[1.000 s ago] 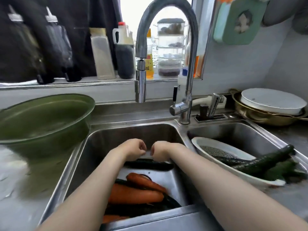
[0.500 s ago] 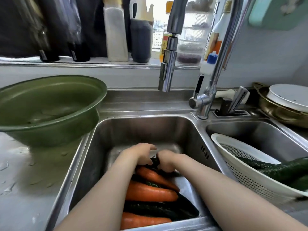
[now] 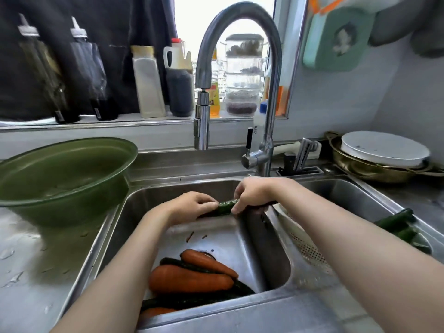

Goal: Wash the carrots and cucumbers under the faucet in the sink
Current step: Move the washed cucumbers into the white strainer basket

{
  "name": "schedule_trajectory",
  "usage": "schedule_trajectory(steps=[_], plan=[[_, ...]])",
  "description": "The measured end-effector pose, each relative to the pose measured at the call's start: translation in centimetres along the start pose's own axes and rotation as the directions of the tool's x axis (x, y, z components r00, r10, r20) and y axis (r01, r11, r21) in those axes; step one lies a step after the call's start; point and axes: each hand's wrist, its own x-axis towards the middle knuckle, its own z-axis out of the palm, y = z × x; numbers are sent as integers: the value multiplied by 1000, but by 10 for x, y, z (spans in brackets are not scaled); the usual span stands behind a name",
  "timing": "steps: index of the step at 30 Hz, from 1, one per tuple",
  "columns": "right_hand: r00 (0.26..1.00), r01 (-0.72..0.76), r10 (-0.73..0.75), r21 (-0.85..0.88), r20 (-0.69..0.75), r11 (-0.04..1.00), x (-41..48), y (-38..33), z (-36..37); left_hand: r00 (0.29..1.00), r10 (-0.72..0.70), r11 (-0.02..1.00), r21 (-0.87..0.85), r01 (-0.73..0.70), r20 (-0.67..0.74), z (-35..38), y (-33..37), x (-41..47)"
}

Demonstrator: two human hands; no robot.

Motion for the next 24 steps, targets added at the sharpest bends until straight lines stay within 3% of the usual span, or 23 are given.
schedule_trajectory(steps=[3, 7, 11, 13, 16, 18, 20, 24], plan=[[998, 7, -10, -56, -58, 998, -25, 20, -23, 1000, 6, 997, -77, -8, -26, 0, 39, -1], [999, 10, -6, 122, -34, 992, -62, 55, -46, 997, 40, 995, -90, -47, -73, 2, 93, 10], [993, -70, 86, 201, -75, 977, -95, 102, -60, 995, 91, 996, 11, -92, 39, 15, 130, 32], [990, -113, 132, 266, -54, 957, -111, 125, -64, 990, 115, 993, -26, -114, 78, 29, 144, 46], [985, -144, 164, 256, -57, 956, -128, 151, -62, 988, 148, 988, -52, -147, 31, 47, 162, 67], [979, -183, 194, 148, -66, 972, -132, 171, -60, 986, 162, 987, -27, -161, 48, 63, 179, 77], [968, -234, 234, 7, -87, 972, -134, 185, -56, 979, 173, 982, 58, -180, 112, 80, 194, 87], [958, -268, 259, -60, -128, 962, -134, 196, -49, 958, 173, 885, 390, -253, 229, 111, 211, 98]])
